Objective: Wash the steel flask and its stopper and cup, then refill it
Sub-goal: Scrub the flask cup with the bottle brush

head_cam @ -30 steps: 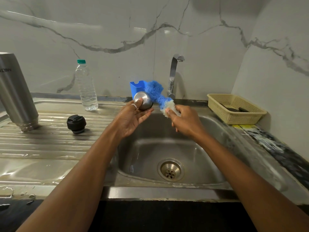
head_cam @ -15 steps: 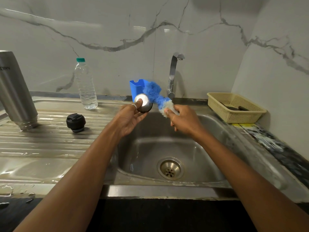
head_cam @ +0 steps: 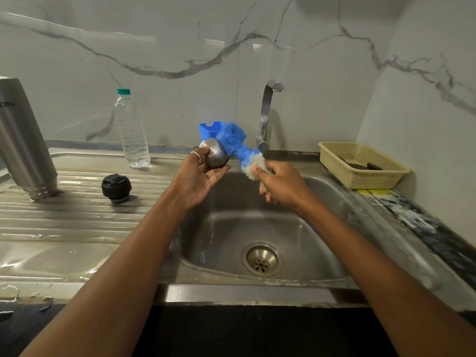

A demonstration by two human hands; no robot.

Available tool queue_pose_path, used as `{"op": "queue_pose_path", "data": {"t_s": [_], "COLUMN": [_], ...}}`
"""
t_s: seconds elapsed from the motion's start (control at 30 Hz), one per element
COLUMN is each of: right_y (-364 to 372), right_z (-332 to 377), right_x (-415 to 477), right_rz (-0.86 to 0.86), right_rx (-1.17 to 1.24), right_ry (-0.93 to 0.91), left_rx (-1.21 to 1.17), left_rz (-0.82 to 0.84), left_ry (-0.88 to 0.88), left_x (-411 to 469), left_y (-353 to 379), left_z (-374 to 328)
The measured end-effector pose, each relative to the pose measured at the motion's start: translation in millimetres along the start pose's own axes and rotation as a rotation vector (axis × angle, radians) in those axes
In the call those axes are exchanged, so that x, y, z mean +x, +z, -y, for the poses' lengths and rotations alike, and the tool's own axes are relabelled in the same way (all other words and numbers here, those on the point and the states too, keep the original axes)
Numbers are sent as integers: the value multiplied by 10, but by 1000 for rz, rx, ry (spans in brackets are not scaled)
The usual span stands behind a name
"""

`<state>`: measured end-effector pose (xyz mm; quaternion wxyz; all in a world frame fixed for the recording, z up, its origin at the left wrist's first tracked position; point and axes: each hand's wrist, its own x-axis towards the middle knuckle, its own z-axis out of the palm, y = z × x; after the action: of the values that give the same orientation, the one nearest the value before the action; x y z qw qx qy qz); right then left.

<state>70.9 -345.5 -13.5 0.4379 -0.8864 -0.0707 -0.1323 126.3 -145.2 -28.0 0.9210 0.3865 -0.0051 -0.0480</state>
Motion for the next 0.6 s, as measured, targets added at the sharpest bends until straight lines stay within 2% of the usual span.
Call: {"op": "queue_pose_path", "data": {"t_s": [0.1,0.23,0.4,0.53,0.6], "right_y": [42,35,134,170,165], "right_z": [-74,-23,11,-70,-66], "right_x": [-8,-22,-44,-10,-19], "right_rz": [6,-24,-53,-87,-87], "right_rx": [-154,-96,-123,-174,-180], "right_ry": [20,-27,-186,-128,-140], "left_rx": [-16,24,200,179,182], "left_rz": [-16,-50,-169,-254,-244], "left_ry": [-12,-37,56,97,97], "left_x": [-23,-3,73,95,105], "left_y": [4,-44,-95,-102,-102], "left_z": [1,0,24,15,25]}}
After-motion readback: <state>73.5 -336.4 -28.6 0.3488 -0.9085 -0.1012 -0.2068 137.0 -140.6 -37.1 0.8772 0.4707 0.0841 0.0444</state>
